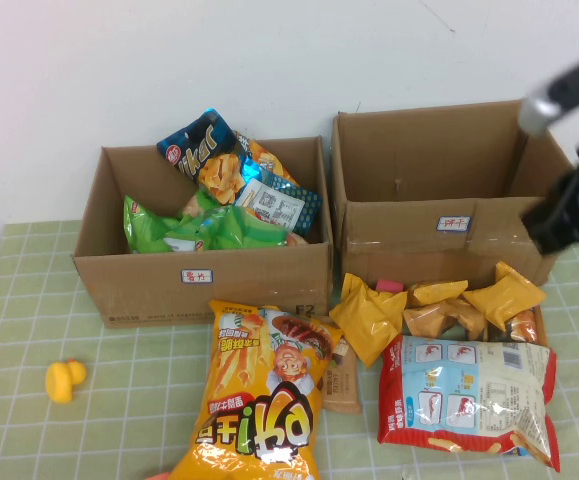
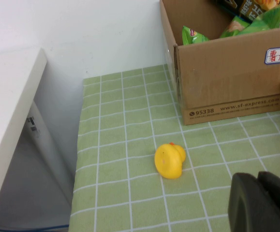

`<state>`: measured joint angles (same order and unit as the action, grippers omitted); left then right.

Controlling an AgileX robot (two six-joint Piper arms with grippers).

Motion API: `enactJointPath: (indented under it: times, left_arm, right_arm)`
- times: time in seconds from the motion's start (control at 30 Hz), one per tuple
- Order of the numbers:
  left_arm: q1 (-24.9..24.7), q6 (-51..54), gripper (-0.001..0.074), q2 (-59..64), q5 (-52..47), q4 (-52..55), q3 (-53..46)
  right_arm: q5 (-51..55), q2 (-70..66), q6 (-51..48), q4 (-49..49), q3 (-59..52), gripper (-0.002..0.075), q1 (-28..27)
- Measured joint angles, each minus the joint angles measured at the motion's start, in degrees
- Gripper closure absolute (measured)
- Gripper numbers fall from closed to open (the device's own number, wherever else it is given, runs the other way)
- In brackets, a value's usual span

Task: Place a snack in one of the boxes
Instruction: Pick up the biscuit

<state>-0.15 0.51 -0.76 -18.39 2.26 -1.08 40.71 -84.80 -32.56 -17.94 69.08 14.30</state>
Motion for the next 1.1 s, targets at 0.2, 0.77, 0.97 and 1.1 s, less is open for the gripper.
enactJointPath:
  times: [0.2,0.77,0.97,1.1]
  left_arm:
    - [0.00,0.00,0.0738,0.00,0.00,0.00,0.00]
    - [0.00,-0.09,0.0738,0.00,0.00,0.00,0.00]
    - [0.00,-0.09,0.0738,0.00,0.00,0.00,0.00]
    - [0.00,-0.09,0.0738,0.00,0.00,0.00,0.00]
  right_arm:
    - [-3.93,-4.12,2.84,1.73,-6.09,0.0727,-3.53]
    - [-14.54,-22.45,9.16,-7.91,-6.67,0.0244,-9.40]
    - [-23.63,-28.41,9.16,-20.82,-6.67,0.0073,-9.40]
    - [-28.29,-31.73,9.16,-27.38,-6.67,0.0064,-9.40]
